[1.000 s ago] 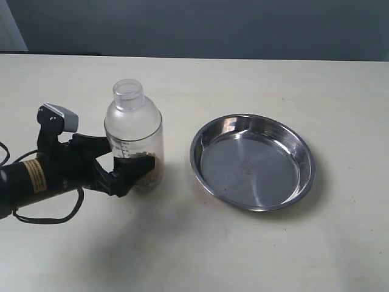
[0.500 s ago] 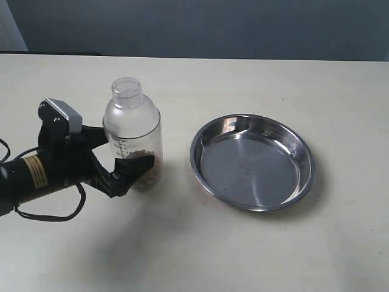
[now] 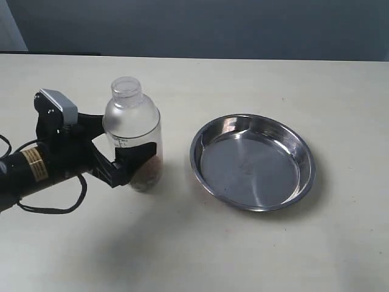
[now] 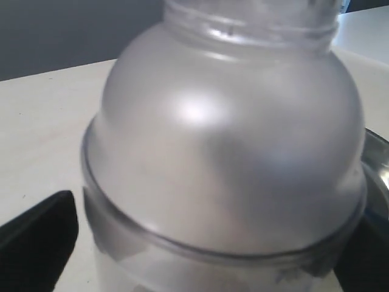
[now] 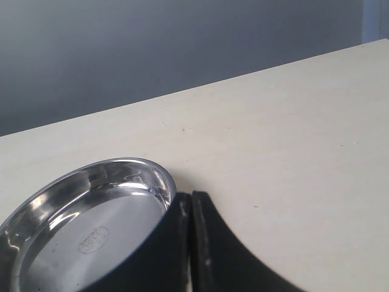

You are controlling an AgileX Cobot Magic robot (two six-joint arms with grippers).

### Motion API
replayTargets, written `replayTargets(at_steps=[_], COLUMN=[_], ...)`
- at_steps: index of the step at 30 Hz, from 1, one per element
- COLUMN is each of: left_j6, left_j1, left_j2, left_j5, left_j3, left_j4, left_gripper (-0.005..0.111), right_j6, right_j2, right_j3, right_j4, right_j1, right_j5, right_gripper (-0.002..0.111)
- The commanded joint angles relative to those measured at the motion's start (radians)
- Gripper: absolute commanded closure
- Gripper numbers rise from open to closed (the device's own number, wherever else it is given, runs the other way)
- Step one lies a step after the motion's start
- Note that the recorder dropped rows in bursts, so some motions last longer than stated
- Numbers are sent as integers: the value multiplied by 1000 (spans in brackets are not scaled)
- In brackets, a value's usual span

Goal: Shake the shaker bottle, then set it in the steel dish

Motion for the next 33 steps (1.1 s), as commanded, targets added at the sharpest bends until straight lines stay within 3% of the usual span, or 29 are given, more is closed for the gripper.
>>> replayTargets(at_steps=[1, 20, 33], left_j6=[1, 21, 25], left_j1=[-1, -1, -1], left_j2=[-1, 181, 191], left_j5=[51, -20, -18], left_j3=[-23, -85, -119], left_j4=[-8, 4, 21], left_gripper=[4, 4, 6], right_j6=[-6, -6, -6], right_j2=[-4, -4, -4], right_j3=[1, 1, 1], right_j4=[-3, -3, -3], right_j1=[2, 2, 2], right_j5=[-10, -10, -10], right_gripper=[109, 109, 109])
